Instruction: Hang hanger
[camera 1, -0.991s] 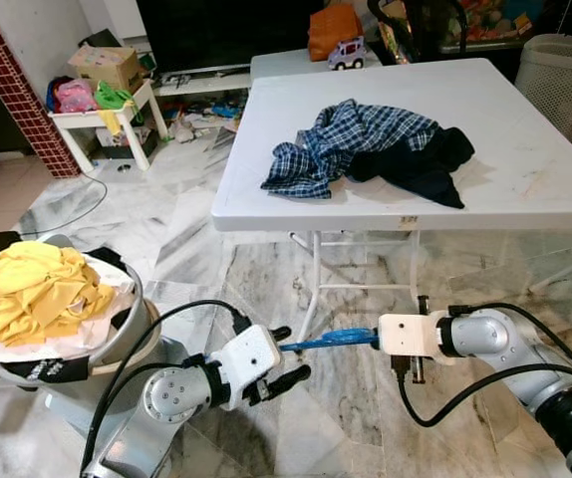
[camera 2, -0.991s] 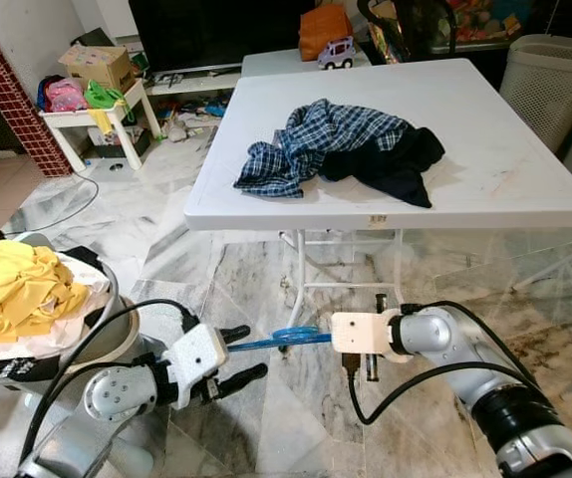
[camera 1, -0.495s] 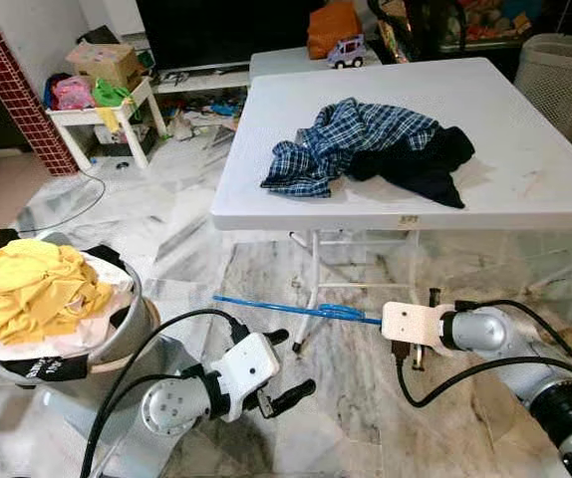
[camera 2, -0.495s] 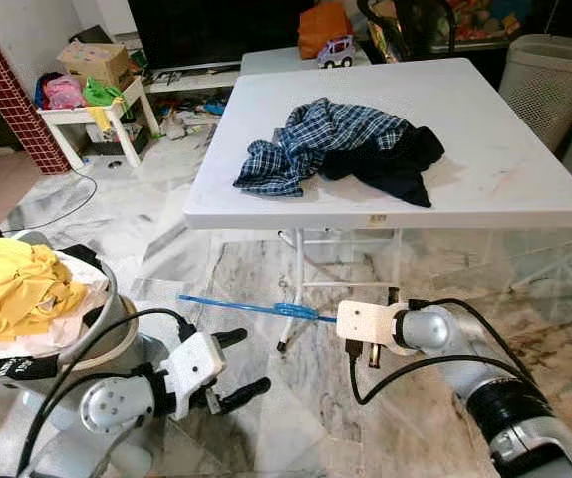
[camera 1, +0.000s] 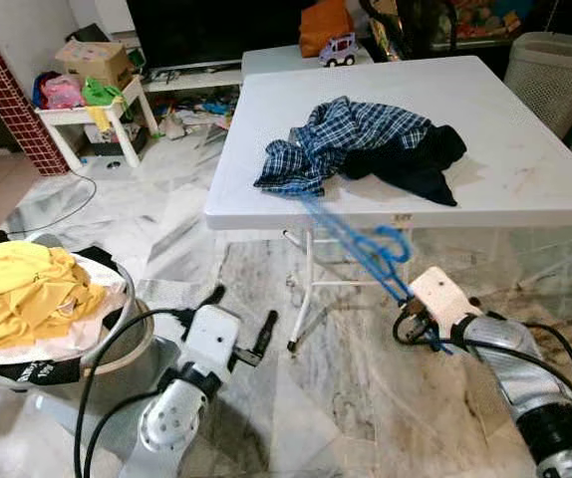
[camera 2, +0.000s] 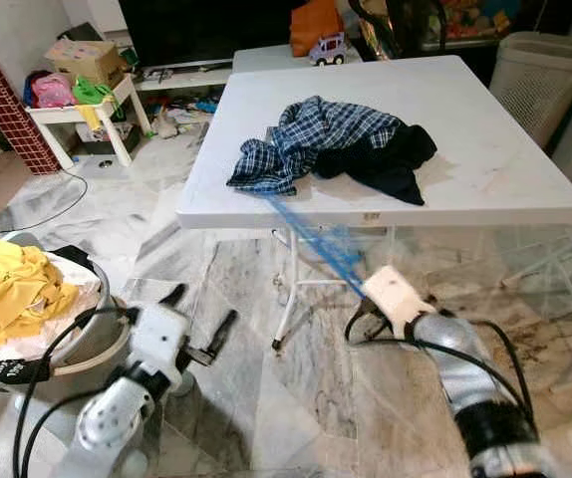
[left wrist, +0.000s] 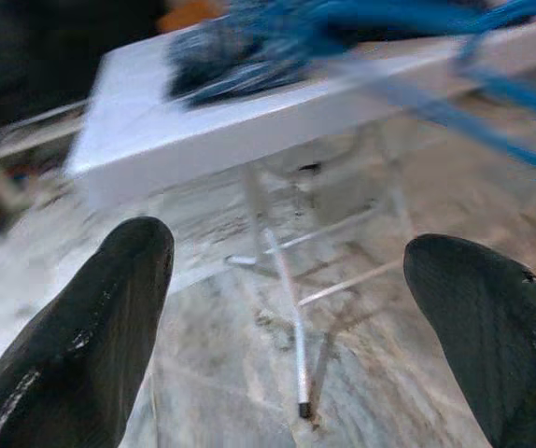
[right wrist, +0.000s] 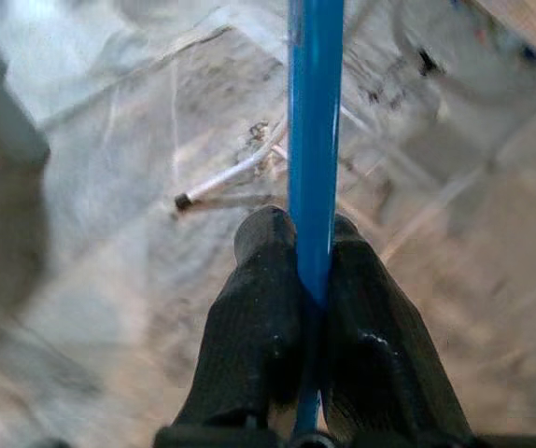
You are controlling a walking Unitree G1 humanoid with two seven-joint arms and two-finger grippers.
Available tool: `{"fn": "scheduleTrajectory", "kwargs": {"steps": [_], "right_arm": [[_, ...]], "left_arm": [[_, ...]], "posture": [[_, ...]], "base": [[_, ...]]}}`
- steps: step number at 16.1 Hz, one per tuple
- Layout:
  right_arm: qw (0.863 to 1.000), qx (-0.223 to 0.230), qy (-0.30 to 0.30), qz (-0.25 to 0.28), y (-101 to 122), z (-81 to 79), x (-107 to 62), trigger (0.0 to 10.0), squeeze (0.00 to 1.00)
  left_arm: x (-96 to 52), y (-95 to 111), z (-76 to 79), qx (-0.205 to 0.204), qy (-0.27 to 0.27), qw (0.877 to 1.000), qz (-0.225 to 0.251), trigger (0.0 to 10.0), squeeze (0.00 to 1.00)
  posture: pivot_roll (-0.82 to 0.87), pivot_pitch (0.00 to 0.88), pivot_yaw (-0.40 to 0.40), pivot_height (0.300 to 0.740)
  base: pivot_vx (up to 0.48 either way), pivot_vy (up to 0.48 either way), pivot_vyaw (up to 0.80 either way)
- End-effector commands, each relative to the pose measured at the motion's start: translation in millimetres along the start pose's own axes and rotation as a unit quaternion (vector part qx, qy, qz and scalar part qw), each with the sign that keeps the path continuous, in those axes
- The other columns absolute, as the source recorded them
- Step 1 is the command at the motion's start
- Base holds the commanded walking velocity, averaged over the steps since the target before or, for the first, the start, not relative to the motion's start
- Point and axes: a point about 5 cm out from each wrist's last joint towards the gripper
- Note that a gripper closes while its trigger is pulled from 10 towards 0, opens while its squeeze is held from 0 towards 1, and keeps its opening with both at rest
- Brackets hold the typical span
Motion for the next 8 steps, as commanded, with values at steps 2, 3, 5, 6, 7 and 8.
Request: {"fn": "scheduleTrajectory", "kwargs": {"steps": [2, 3, 5, 6, 7, 8], "right_arm": [[0.996, 0.076, -0.028, 0.026, 3.2, -1.6, -8.1, 0.0, 0.00], [0.993, 0.101, -0.041, 0.045, 4.2, -4.8, -14.5, 0.0, 0.00], [0.987, 0.127, -0.050, 0.084, 3.0, -16.0, -31.0, 0.0, 0.00], [0.986, 0.130, -0.063, 0.082, 0.3, -16.4, -33.9, 0.0, 0.00], [0.981, 0.149, -0.095, 0.075, -4.7, -15.4, -38.5, 6.1, 0.00], [0.963, 0.205, -0.147, 0.093, -3.9, -12.4, -46.7, 10.0, 0.00]], "left_arm": [[-3.7, -2.8, -12.0, -0.012, 0.054, 0.998, -0.017, 10.0, 0.69], [-3.8, -2.7, -15.5, -0.012, 0.066, 0.998, -0.020, 10.0, 0.00], [-2.4, 0.4, -24.3, -0.025, 0.082, 0.996, -0.015, 10.0, 0.00], [-2.0, 0.3, -24.7, -0.026, 0.083, 0.996, -0.016, 10.0, 0.00], [-1.1, -0.5, -24.8, -0.032, 0.084, 0.996, -0.020, 10.0, 0.00], [-0.3, -1.5, -23.8, -0.046, 0.085, 0.995, -0.030, 10.0, 0.00]], "posture": [[-0.10, 0.000, 0.072, 0.740], [-0.10, 0.000, 0.073, 0.740], [-0.11, 0.000, 0.081, 0.740], [-0.12, 0.000, 0.087, 0.740], [-0.12, 0.000, 0.089, 0.740], [-0.13, 0.000, 0.097, 0.740]], "base": [[0.000, 0.000, 0.00], [0.000, 0.000, 0.00], [0.000, 0.000, 0.00], [0.000, 0.000, 0.00], [0.000, 0.000, 0.00], [0.000, 0.000, 0.00]]}}
Point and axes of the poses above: a point about 5 cm out from each wrist's last joint towards the gripper, its own x axis pointing out of the wrist towards the gripper, its own y axis along the axis of the wrist's last joint, z = x × y, and after that the axes turned 10 degrees about x, right-handed
